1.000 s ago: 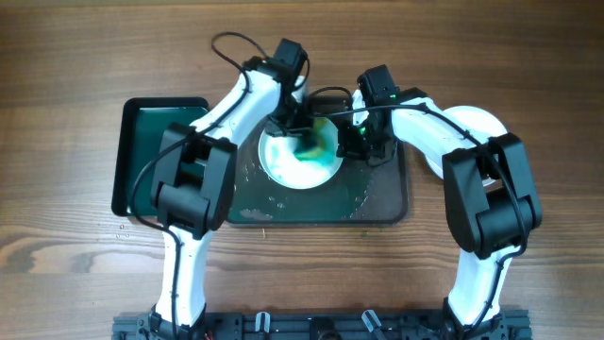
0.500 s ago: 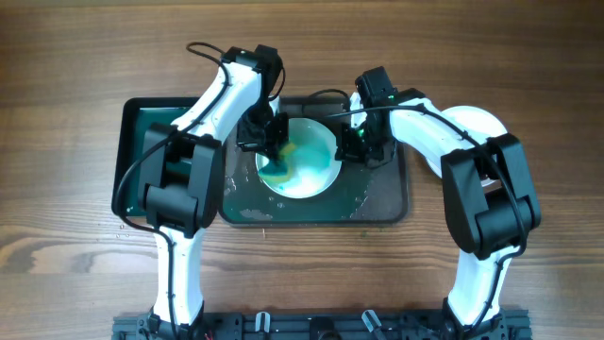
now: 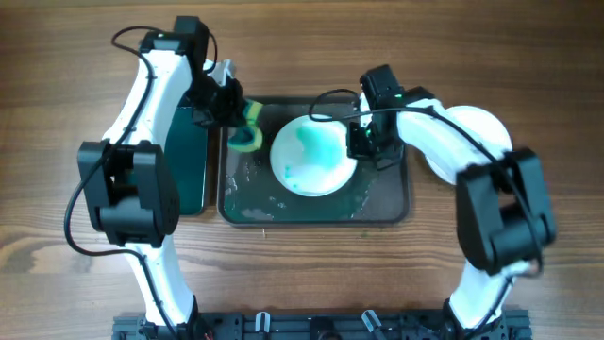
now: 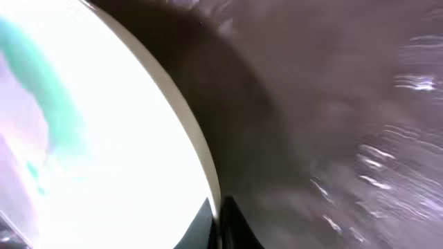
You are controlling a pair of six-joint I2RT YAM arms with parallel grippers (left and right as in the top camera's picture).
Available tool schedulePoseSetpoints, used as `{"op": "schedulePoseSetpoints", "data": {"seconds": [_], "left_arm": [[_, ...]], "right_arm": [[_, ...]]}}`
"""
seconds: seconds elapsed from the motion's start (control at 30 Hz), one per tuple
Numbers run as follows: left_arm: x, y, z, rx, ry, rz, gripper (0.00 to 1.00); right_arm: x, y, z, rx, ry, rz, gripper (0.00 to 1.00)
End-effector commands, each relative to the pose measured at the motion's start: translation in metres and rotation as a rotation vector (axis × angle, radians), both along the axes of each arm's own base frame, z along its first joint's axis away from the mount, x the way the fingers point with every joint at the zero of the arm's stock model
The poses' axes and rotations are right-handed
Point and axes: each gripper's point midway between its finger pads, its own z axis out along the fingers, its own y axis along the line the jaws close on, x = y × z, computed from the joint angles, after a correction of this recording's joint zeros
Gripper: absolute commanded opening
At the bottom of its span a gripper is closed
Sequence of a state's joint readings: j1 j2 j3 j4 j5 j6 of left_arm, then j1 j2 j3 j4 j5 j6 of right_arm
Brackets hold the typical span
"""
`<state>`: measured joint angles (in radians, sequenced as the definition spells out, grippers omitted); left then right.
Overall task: Clean dirty plates on tray and stack at the side
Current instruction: 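Lift the sponge away with the left gripper and raise the plate with the right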
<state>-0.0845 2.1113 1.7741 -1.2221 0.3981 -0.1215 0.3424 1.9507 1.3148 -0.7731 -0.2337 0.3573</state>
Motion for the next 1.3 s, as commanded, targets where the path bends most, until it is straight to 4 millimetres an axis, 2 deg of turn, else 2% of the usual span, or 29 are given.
{"op": "schedulePoseSetpoints", "data": {"seconds": [0.0, 0.13, 0.17, 0.27, 0.47, 0.8, 1.1, 1.2, 1.27], "left_arm": [[0.005, -0.005, 0.009, 0.007, -0.035, 0.008, 0.04], [0.009, -0.014, 0.009, 0.005, -0.052, 0.005, 0.04], [0.011, -0.018, 0.009, 0.005, -0.059, 0.016, 0.04], [0.011, -0.023, 0.009, 0.003, -0.064, 0.008, 0.04], [0.01, -0.029, 0.009, 0.003, -0.064, -0.005, 0.04], [0.01, -0.029, 0.009, 0.004, -0.064, -0.005, 0.04], [0.01, -0.026, 0.008, 0.018, -0.067, -0.004, 0.04], [0.01, -0.026, 0.008, 0.018, -0.067, -0.004, 0.04], [0.01, -0.026, 0.008, 0.018, -0.067, -0.004, 0.04]], "right_arm": [[0.018, -0.036, 0.067, -0.26, -0.273, -0.027, 0.04], [0.014, -0.055, 0.126, -0.482, -0.48, -0.08, 0.03], [0.009, -0.057, 0.152, -0.58, -0.574, -0.091, 0.04], [-0.001, -0.058, 0.184, -0.728, -0.707, -0.101, 0.04], [-0.021, -0.04, 0.231, -0.96, -0.927, -0.053, 0.04], [-0.041, -0.026, 0.282, -1.201, -1.138, -0.037, 0.04], [-0.039, -0.02, 0.287, -1.175, -1.167, -0.069, 0.04], [-0.032, -0.009, 0.264, -1.043, -1.098, -0.013, 0.04], [-0.026, 0.001, 0.233, -0.889, -0.988, 0.063, 0.04]]}}
